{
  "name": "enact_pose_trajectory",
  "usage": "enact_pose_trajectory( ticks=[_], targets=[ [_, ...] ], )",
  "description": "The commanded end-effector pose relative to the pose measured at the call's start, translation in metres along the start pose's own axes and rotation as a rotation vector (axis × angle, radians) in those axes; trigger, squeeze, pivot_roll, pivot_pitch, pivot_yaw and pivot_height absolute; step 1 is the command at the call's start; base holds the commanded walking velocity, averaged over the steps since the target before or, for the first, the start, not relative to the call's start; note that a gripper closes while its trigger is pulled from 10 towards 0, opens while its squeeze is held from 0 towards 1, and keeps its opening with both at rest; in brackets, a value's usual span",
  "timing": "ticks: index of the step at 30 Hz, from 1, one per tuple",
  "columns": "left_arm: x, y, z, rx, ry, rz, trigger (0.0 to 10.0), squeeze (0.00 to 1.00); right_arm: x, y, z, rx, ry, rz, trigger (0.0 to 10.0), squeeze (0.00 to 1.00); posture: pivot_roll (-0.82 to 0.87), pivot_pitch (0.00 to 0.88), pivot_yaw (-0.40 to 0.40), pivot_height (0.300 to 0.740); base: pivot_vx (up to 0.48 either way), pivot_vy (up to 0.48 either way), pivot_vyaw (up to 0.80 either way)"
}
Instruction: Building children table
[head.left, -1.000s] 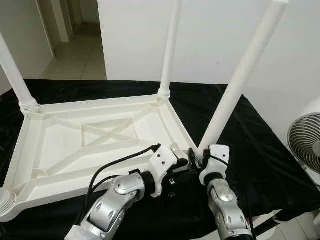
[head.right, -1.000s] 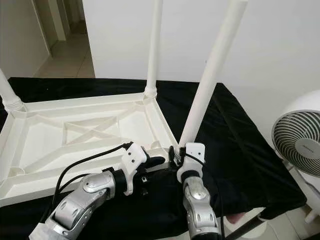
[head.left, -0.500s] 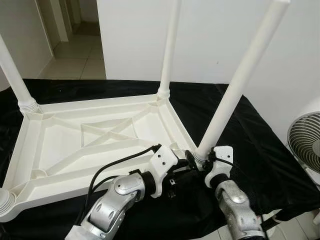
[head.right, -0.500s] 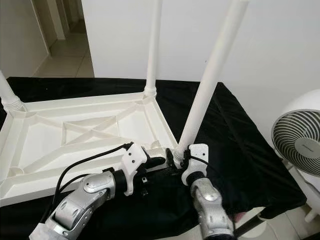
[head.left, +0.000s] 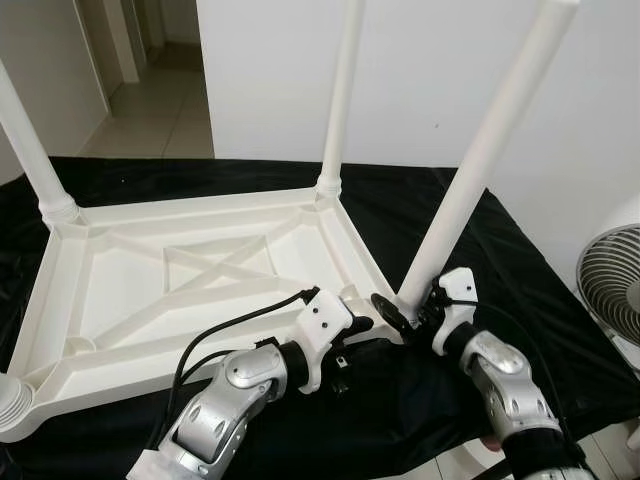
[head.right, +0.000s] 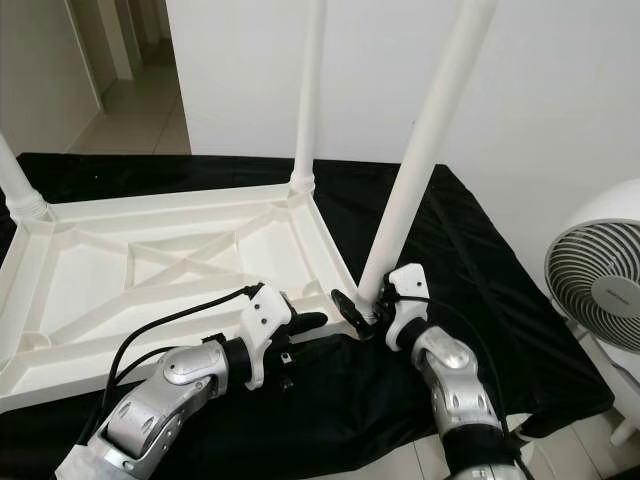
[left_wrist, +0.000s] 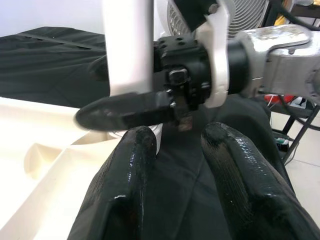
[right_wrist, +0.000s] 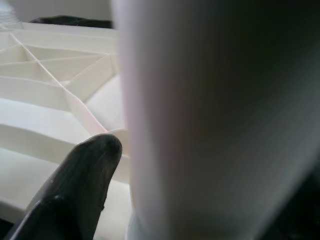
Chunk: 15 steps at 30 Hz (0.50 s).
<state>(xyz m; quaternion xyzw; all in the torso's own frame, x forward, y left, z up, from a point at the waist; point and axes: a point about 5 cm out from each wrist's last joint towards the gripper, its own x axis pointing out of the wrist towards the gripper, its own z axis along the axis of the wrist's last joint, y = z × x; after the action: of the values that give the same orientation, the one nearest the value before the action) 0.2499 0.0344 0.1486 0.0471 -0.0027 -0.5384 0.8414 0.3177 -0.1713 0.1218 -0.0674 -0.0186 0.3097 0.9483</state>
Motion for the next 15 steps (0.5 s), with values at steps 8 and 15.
enact_pose_trajectory(
  ticks=[8,15],
  targets=[
    [0.001,0.001,0.003,0.006,-0.001,-0.017,10.0,0.0,0.017,0.002,-0.003,-0.022,0.022,0.079,1.1,0.0,0.02,0.0,-0.03,0.74,0.0,0.0,0.0],
    [0.0,0.002,0.003,0.007,0.001,-0.012,10.0,0.0,0.018,0.0,-0.007,-0.028,0.025,0.109,0.0,0.0,0.02,0.0,-0.033,0.74,0.0,0.0,0.0]
  ],
)
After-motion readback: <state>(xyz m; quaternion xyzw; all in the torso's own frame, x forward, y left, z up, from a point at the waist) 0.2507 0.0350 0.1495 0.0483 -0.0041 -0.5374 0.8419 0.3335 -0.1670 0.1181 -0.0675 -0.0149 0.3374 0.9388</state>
